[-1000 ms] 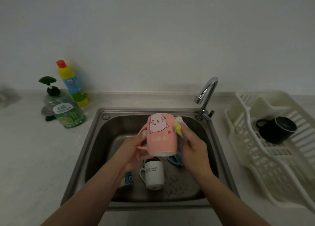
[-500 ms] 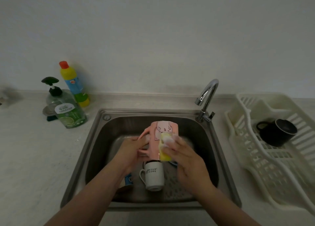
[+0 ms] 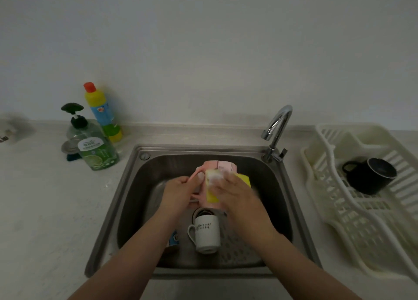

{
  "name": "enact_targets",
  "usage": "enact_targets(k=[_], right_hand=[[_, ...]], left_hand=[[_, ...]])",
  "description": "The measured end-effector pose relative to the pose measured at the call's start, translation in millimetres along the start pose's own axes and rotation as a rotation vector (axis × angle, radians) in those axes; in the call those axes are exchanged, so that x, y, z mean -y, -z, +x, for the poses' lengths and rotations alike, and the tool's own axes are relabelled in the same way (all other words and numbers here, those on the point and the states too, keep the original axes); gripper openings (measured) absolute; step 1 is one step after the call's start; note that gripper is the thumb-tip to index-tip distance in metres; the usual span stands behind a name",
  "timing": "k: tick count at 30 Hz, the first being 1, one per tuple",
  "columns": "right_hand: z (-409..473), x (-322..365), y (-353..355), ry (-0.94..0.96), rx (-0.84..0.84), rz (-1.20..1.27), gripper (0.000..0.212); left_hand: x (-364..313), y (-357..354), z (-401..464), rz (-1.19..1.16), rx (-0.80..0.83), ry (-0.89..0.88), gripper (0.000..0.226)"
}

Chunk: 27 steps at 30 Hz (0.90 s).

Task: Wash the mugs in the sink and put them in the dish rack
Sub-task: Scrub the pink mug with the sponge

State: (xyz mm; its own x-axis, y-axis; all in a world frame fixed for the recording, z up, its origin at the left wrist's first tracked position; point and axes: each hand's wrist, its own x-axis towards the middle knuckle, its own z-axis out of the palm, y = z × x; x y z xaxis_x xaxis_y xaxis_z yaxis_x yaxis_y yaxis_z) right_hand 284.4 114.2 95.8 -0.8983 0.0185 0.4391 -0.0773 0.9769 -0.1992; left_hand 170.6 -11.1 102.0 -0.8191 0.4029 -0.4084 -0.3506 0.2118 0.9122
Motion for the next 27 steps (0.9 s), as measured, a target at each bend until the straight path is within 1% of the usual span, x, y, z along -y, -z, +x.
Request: enact_targets(k=[2,3,4,6,7,9,10,12,13,15,16,18,20,21,22,23,25,26,27], right_hand=[[-23,10,3,0.044,0.039,0.042,0.082],[-20,9,7,0.018,0.014,0.056,0.083],[-13,6,8,-0.080,-0.036,0.091,0.077],[3,-8,8,-0.253,-0.155,0.206,0.056],[1,-10,8,-0.287,-0.179,0.222,0.049],[-22,-3,7,-0.199,-0.153,0.205,0.048],[-38,2,6,-0.178,-0.122,0.268,0.049],[-47,0,6,-0.144,-0.146,0.349,0.047],[-37,-5,5,-0.183,-0.185,0.336,0.045],[-10,-11,12,-0.347,-0.220,0.441,0.045],[-5,-8,14,-0.376,-0.238,0.451,0.046],[-21,5,13,-0.311,-0.238,0.419,0.042],[-48,14,11,-0.182,-0.205,0.379,0.038],[-47,10,12,-0.150,-0.193,0.359,0.038],[-36,6,15,-0.166,-0.202,0.340,0.040],[-19,0,18,-0.219,-0.227,0.301,0.043],[4,-5,24,-0.332,-0.207,0.349,0.052],[3,-1,24,-0.327,-0.187,0.317,0.059],[-8,5,23,-0.264,-0.158,0.238,0.064]], left_hand=[[5,6,2,-0.022,0.045,-0.001,0.034],[7,7,2,-0.018,0.066,-0.001,0.034],[7,8,1,-0.005,0.084,0.000,0.034],[9,9,0,-0.034,0.116,-0.002,0.036],[8,10,-1,-0.068,0.141,-0.005,0.037],[6,14,-2,-0.148,0.197,-0.006,0.037],[6,16,-3,-0.192,0.223,-0.002,0.037],[8,17,-3,-0.240,0.260,0.004,0.038],[7,16,-4,-0.249,0.278,0.002,0.038],[6,12,-4,-0.272,0.329,-0.014,0.035],[4,11,-4,-0.286,0.350,-0.025,0.035],[2,11,-4,-0.295,0.354,-0.034,0.042],[3,15,-2,-0.251,0.341,-0.047,0.050],[5,16,-1,-0.224,0.331,-0.048,0.051],[7,16,-2,-0.206,0.324,-0.043,0.050],[7,14,-3,-0.198,0.317,-0.038,0.048],[6,11,-4,-0.185,0.296,-0.038,0.049],[4,10,-4,-0.178,0.283,-0.037,0.048],[3,11,-4,-0.173,0.268,-0.033,0.046]])
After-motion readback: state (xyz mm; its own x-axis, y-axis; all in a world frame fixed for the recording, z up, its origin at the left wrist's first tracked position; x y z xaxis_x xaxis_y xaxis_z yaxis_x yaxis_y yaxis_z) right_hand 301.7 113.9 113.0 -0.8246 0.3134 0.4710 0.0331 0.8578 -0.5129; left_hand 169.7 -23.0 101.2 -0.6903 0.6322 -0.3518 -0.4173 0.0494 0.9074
